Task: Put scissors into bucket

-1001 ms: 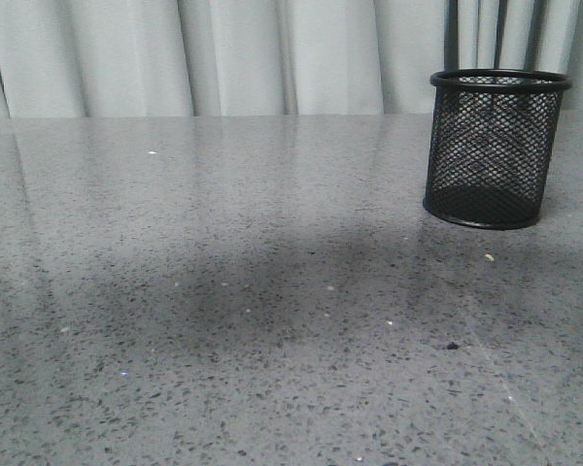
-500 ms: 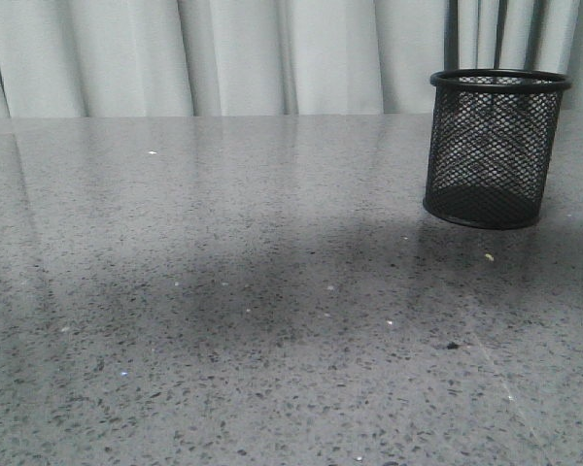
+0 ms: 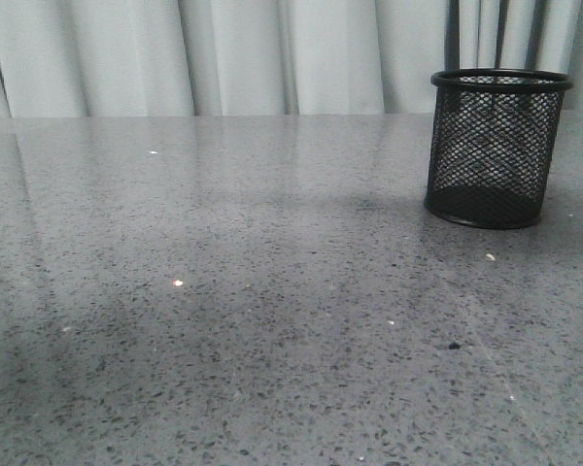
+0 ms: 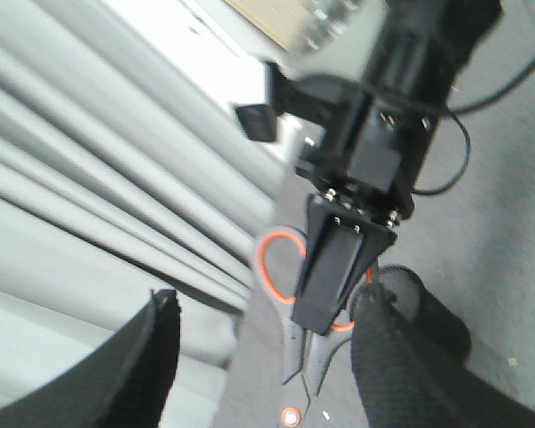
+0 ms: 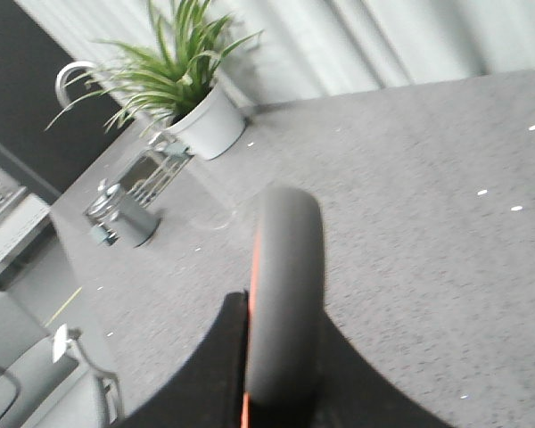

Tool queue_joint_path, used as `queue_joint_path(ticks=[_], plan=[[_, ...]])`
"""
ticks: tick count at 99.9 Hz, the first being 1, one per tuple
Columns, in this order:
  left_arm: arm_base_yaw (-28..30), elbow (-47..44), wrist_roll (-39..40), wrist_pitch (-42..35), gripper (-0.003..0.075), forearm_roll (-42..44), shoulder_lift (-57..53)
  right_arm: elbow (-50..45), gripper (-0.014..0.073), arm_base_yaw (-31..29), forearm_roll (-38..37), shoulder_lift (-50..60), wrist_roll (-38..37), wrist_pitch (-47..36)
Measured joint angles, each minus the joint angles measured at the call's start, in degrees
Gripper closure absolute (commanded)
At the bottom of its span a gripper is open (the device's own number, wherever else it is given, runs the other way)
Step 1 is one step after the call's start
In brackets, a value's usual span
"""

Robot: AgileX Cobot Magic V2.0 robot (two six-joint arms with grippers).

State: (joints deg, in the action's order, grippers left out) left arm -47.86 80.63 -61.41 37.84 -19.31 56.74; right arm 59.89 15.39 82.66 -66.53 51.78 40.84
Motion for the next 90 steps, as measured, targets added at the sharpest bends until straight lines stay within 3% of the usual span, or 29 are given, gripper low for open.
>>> queue_joint_path(ticks=[13,33,60,72,90], plan=[[-0.1,0.0,4.3,3.5,0.0734,0.2,-6.9,2.8,0.0648,-2.7,-3.9,0.0,-0.5,2.0],[-0.1,-0.7,16.0,10.5,0.0740,4.5,-15.3,15.3,0.0648,-7.9,-25.2,-0.2,-12.2,9.5],[-0.1,-11.8,39.3,10.9,0.0740,16.1,-25.8,30.2,0.0649,-10.8,-56.8,-4.9,-29.1,29.9],[-0.1,-18.5,44.6,9.3,0.0740,18.4,-29.1,29.7,0.0649,-10.8,-62.3,-6.5,-31.7,31.3],[-0.1,-25.3,46.1,4.9,0.0740,17.7,-31.2,29.2,0.0649,-10.8,-63.4,-7.8,-32.3,31.5]])
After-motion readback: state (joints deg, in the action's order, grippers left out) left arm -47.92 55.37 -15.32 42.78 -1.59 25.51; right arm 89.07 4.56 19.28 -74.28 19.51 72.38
